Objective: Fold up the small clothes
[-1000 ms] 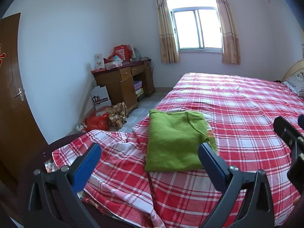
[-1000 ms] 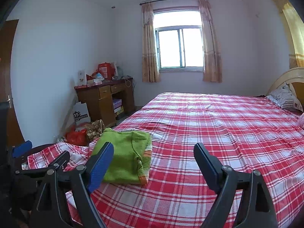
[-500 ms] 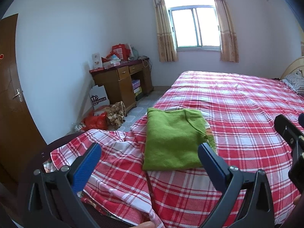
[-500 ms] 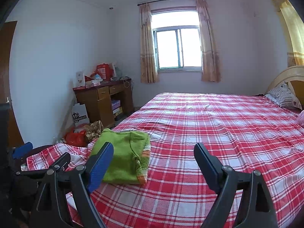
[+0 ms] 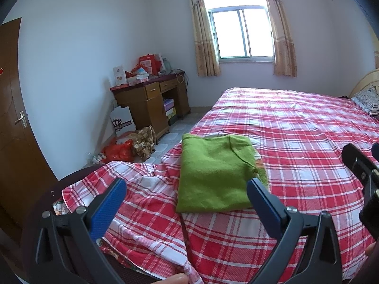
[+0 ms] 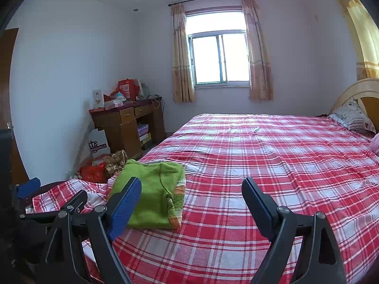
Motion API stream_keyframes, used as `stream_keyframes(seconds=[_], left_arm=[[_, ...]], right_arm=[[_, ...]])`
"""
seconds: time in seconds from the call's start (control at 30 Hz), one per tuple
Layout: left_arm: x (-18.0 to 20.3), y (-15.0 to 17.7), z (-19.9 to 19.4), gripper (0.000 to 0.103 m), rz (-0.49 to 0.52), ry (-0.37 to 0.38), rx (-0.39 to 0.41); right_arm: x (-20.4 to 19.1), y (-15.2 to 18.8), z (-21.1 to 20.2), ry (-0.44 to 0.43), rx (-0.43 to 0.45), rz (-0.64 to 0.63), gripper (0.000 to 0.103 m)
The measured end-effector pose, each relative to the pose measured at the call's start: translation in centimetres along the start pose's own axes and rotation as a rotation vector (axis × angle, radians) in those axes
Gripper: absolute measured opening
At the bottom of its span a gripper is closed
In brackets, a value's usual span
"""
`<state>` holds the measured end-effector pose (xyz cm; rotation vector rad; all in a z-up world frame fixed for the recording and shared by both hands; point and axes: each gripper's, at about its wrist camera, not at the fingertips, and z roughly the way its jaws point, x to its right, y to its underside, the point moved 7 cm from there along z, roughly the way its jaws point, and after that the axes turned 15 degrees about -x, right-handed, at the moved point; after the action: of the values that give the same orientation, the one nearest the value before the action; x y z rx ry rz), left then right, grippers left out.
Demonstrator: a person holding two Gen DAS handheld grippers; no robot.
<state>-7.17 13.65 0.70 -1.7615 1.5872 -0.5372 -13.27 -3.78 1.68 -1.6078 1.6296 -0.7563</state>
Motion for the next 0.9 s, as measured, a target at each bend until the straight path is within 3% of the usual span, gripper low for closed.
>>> stream_keyframes(seconds=[0.33,0.9], left_arm=[[-0.43,-0.15,0.41,0.103,-0.016,-0.047,-0.011],[-0.33,-0.28,0.26,0.103,-0.028,-0.039,-0.003]], right_arm=[[0.16,0.10,0.17,0.001,-0.006,0.007,0.087],[0.75,0.21,0.21,0.003,-0.006,0.026,0.087]])
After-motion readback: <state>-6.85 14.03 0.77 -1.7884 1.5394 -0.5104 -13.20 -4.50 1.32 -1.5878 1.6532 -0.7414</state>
